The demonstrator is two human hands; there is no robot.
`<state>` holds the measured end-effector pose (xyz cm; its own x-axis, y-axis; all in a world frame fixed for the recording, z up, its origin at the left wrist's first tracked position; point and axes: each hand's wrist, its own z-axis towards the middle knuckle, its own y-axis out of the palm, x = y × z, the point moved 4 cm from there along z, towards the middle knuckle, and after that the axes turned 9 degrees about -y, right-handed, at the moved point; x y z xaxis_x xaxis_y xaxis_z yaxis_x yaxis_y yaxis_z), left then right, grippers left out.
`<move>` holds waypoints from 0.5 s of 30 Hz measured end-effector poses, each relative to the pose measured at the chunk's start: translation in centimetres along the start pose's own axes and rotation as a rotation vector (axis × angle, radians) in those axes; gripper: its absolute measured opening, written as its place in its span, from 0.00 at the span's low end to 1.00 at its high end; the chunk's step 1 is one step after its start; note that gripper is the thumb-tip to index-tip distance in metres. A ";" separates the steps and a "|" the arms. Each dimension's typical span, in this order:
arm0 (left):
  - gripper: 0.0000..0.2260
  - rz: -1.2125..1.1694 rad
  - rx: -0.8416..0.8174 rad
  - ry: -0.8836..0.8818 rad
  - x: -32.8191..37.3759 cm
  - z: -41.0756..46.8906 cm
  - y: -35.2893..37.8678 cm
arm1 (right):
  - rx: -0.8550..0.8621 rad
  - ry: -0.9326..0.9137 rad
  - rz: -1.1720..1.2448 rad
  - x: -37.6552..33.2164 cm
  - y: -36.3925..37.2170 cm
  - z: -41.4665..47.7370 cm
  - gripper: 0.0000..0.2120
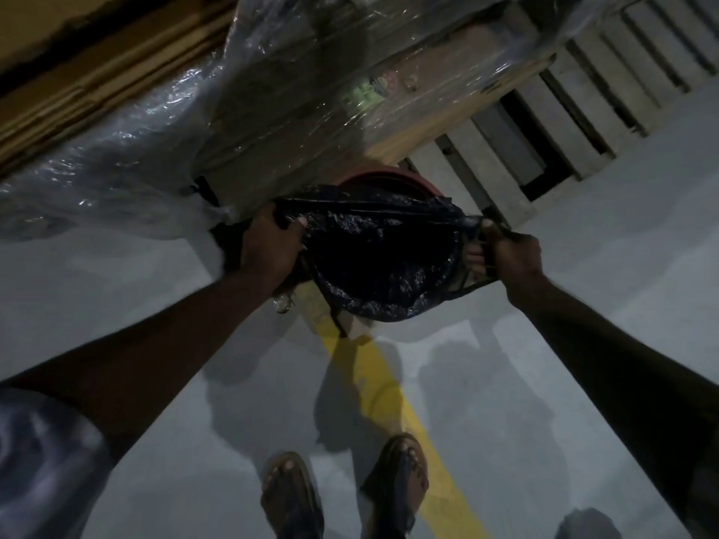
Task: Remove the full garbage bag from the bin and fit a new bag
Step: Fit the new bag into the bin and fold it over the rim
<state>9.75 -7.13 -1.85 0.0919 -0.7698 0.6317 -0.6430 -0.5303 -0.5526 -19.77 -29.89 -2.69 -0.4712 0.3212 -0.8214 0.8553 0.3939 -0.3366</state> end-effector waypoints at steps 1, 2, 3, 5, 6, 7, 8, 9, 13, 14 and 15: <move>0.19 -0.002 0.019 0.015 0.3 0.2 0.2 | 0.025 0.013 0.003 -0.1 0.1 0.5 0.16; 0.19 0.008 0.044 0.030 0.5 0.5 0.3 | 0.054 0.026 0.012 0.0 0.2 1.1 0.18; 0.19 0.023 0.070 0.045 0.7 0.8 0.4 | 0.073 0.035 0.022 0.0 0.2 1.7 0.18; 0.18 0.015 0.116 0.046 0.9 1.3 0.5 | 0.074 0.029 -0.017 0.1 0.2 2.5 0.17; 0.17 -0.005 0.139 0.029 0.9 1.6 0.5 | 0.070 0.009 -0.084 0.2 0.1 2.8 0.17; 0.17 -0.020 0.161 0.014 0.9 1.9 0.5 | 0.073 -0.032 -0.172 0.2 0.0 3.1 0.17; 0.16 -0.026 0.178 0.008 1.0 2.1 0.5 | 0.075 -0.085 -0.257 0.1 -0.2 3.1 0.17; 0.17 -0.033 0.182 0.015 1.1 2.3 0.6 | 0.076 -0.134 -0.331 -0.1 -0.3 3.1 0.18; 0.21 -0.014 0.140 0.141 2.4 2.7 1.1 | 0.080 -0.363 -0.411 -1.1 -0.6 2.6 0.21; 0.21 0.022 0.129 0.186 2.8 2.8 1.3 | 0.058 -0.427 -0.405 -1.3 -0.5 2.5 0.21; 0.19 0.068 0.125 0.230 3.2 2.9 1.5 | 0.018 -0.483 -0.387 -1.5 -0.2 2.4 0.21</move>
<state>11.23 -11.39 -2.25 -0.1323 -0.7119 0.6897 -0.5415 -0.5308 -0.6519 -18.74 -32.51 -2.51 -0.6009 -0.2702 -0.7523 0.6474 0.3875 -0.6563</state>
